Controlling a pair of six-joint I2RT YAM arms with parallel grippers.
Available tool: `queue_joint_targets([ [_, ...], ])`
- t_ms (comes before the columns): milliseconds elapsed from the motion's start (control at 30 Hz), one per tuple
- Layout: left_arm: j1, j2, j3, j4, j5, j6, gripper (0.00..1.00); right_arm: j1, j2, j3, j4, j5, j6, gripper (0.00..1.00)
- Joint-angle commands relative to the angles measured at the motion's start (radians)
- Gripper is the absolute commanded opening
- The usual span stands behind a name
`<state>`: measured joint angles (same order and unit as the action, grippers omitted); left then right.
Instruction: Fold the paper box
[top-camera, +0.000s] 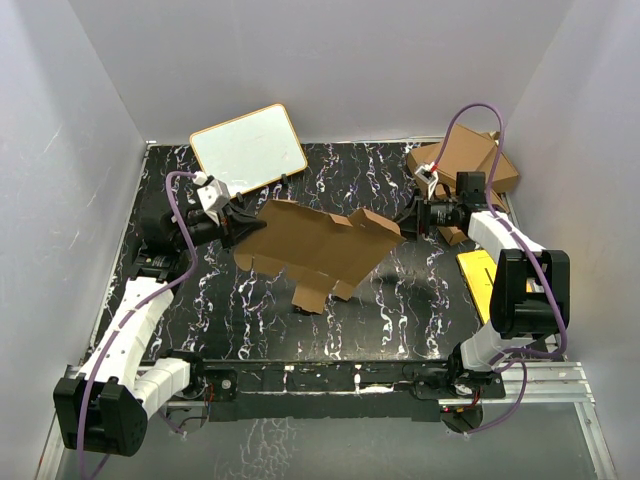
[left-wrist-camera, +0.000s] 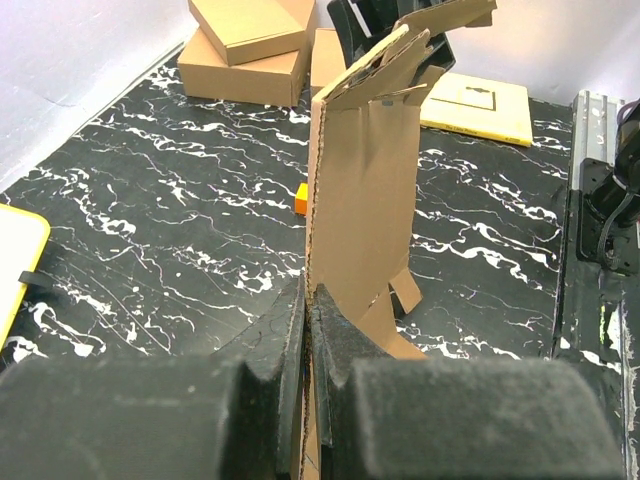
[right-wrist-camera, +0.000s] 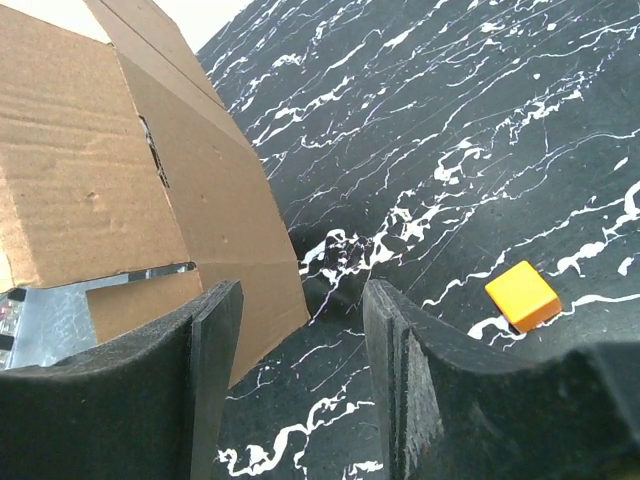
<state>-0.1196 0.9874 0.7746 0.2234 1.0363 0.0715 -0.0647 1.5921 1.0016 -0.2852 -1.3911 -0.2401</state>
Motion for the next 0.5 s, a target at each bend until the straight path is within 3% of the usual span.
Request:
queue_joint_targets([
  [0,0.009,-0.006,0.014,-0.034,0.004,0.046,0.0,-0.009,-0.063,0.058,-0.019,0.006,-0.075,0.57],
  [467,0.013,0.007,0.013,-0.011,0.013,0.029,0.0,-0.051,-0.098,-0.004,0.086,-0.062,0.027,0.61],
])
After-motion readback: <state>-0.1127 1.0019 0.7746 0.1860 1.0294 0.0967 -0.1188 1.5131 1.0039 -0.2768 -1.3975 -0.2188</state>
